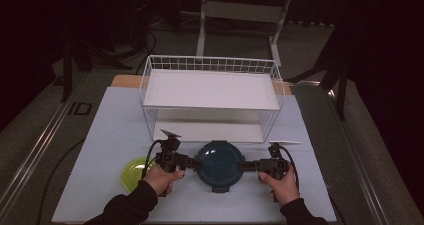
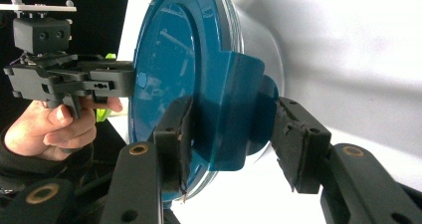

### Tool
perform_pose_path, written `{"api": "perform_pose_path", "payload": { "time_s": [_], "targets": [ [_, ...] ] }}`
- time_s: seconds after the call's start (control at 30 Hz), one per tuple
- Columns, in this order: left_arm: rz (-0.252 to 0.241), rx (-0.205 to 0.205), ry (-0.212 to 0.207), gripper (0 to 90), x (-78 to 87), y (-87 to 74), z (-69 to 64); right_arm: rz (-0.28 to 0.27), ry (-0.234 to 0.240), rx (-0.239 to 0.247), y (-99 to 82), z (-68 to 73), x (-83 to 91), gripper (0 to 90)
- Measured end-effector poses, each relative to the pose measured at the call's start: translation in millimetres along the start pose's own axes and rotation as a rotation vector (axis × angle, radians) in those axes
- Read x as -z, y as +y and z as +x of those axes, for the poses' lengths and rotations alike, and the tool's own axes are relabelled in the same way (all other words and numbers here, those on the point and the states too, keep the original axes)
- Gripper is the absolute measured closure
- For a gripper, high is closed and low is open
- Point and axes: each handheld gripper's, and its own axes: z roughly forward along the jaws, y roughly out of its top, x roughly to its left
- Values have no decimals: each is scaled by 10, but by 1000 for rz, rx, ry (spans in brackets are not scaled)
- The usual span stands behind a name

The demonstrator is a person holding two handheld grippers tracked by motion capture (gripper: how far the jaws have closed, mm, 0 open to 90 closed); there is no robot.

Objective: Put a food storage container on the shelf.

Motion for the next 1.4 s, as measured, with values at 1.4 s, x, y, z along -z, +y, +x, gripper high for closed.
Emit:
{"api": "perform_pose_path", "payload": {
  "time_s": [1.4],
  "targets": [
    [-75, -58, 38, 641, 288, -21, -278, -24, 14, 145, -3, 378, 210, 570]
  ]
}}
